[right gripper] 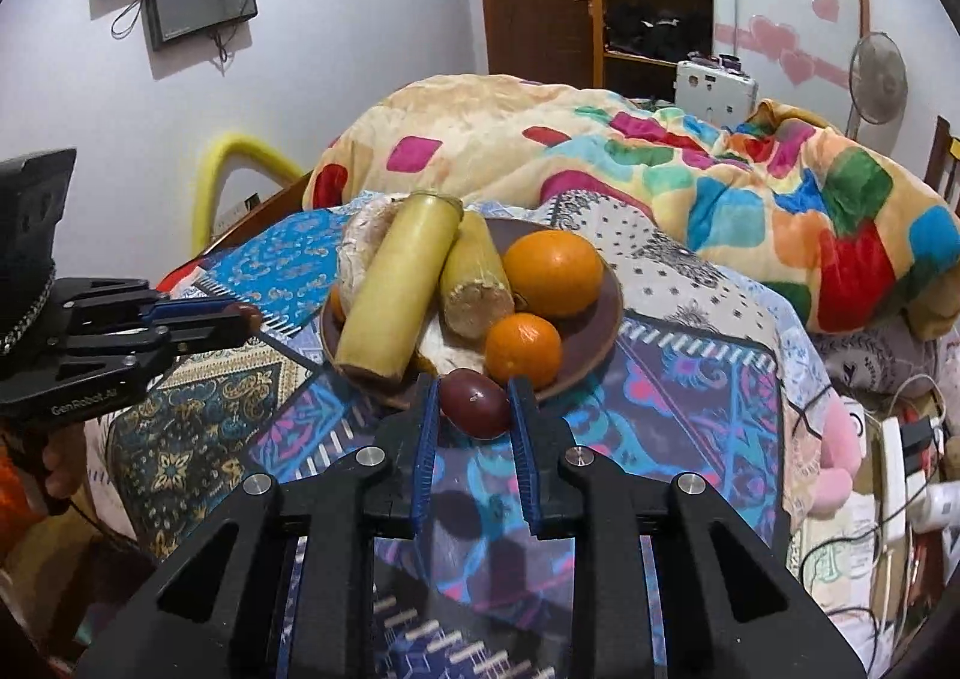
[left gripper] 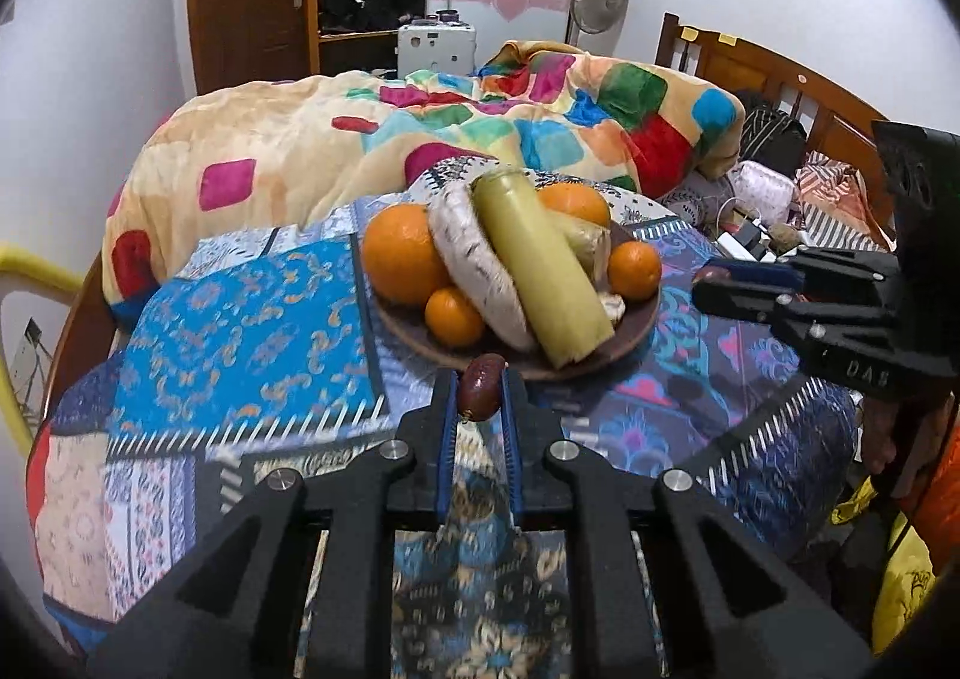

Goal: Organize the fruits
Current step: 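Grasp a dark red date with the left gripper while the right gripper grasps another date, then lower both dates onto the plate rim and open both grippers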

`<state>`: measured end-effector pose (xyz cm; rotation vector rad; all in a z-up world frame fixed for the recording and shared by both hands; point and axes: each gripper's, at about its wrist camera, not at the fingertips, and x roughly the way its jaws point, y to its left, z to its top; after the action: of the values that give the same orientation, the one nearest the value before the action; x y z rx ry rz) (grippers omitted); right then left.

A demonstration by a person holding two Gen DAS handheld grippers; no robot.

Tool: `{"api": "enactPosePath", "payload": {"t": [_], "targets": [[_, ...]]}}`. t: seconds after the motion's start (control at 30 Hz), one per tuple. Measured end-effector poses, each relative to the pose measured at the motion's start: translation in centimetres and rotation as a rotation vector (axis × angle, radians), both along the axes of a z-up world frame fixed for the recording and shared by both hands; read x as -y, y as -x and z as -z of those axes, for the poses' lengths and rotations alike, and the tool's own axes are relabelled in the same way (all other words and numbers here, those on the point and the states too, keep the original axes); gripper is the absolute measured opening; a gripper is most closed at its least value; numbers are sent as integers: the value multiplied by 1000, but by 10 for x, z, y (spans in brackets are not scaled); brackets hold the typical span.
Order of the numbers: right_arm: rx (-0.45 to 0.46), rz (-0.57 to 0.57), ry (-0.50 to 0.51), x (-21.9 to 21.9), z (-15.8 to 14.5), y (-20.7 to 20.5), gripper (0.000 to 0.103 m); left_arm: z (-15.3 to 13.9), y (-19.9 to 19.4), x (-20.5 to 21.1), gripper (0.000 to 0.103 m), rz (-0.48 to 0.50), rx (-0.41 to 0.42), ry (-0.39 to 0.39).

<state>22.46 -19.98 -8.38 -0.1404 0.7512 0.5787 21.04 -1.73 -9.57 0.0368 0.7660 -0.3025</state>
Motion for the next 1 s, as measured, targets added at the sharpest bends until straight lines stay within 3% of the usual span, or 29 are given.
{"api": "enactPosePath", "payload": {"t": [0.57, 0.77, 1.0], "targets": [[-18, -42, 56, -19, 23, -12, 22, 19, -37, 11, 14, 3, -62, 24], [-26, -51, 52, -21, 24, -14, 27, 23, -38, 8, 30, 6, -80, 38], [-25, -47, 47, -19, 21, -10, 34, 21, -32, -1, 30, -16, -77, 51]]}}
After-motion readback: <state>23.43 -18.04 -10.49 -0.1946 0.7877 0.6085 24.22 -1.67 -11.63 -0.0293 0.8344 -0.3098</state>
